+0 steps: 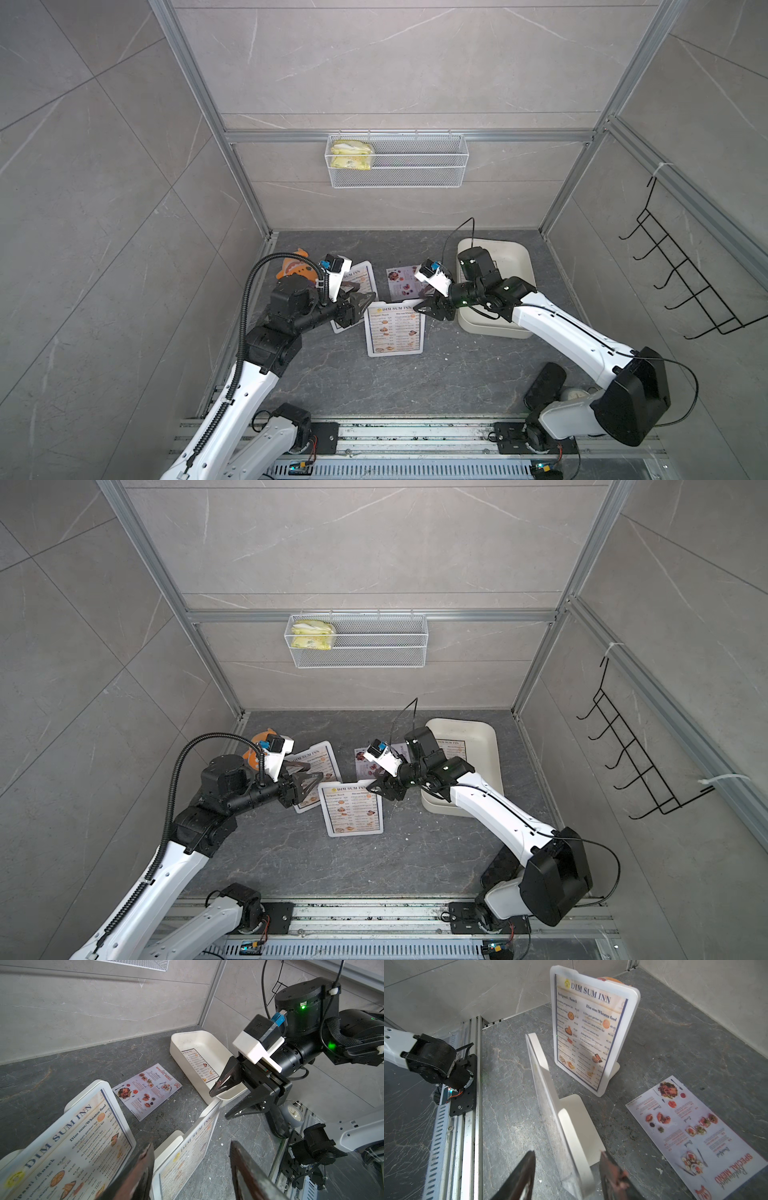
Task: Replace the menus in the menu holders
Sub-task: Move the menu holder to the center of the board.
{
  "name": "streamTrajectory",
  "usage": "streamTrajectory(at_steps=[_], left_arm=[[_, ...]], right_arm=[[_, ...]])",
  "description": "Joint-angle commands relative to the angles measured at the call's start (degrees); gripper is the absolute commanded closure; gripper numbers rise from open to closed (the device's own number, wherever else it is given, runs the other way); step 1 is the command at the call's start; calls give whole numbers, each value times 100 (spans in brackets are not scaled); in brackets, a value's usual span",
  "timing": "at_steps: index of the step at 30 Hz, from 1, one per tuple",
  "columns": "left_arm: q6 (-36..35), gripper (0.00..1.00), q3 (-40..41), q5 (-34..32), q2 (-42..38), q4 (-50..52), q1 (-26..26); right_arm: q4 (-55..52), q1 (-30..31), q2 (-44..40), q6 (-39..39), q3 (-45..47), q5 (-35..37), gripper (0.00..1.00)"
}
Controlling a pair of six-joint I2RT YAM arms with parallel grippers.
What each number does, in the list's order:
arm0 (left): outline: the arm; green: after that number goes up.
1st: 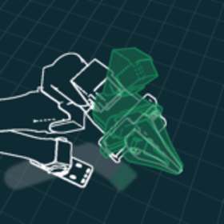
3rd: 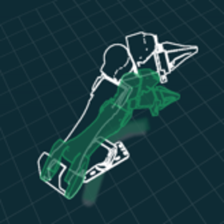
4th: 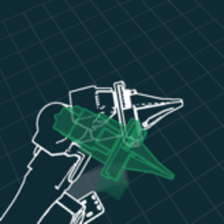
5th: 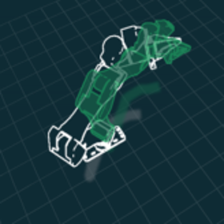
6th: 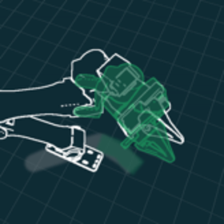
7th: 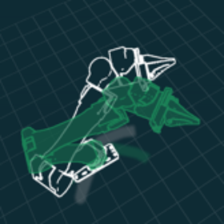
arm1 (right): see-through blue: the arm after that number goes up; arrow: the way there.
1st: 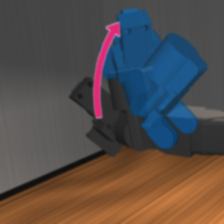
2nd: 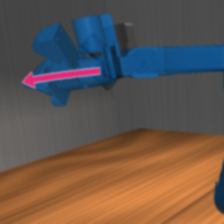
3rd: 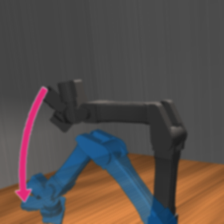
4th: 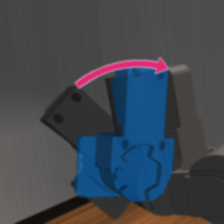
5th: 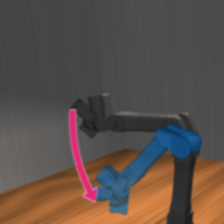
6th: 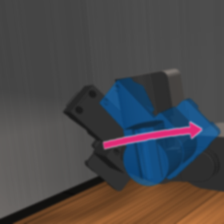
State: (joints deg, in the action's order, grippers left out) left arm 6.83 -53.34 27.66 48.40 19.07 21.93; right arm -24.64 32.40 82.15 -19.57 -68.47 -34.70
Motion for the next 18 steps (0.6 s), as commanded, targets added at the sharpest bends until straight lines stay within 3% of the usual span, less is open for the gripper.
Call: streamTrajectory(at_steps=[1, 10, 18], left_arm=[[-191, 39, -117, 126, -95, -20, 13], [-162, 39, -70, 108, -112, -88, 11], [-190, 39, -67, 64, -130, -79, 13]], right_arm=[[45, -101, 3, -91, 31, 81, 47], [-83, -199, 190, -111, 42, -369, 48], [-172, -198, 551, -195, -26, -708, 61]])
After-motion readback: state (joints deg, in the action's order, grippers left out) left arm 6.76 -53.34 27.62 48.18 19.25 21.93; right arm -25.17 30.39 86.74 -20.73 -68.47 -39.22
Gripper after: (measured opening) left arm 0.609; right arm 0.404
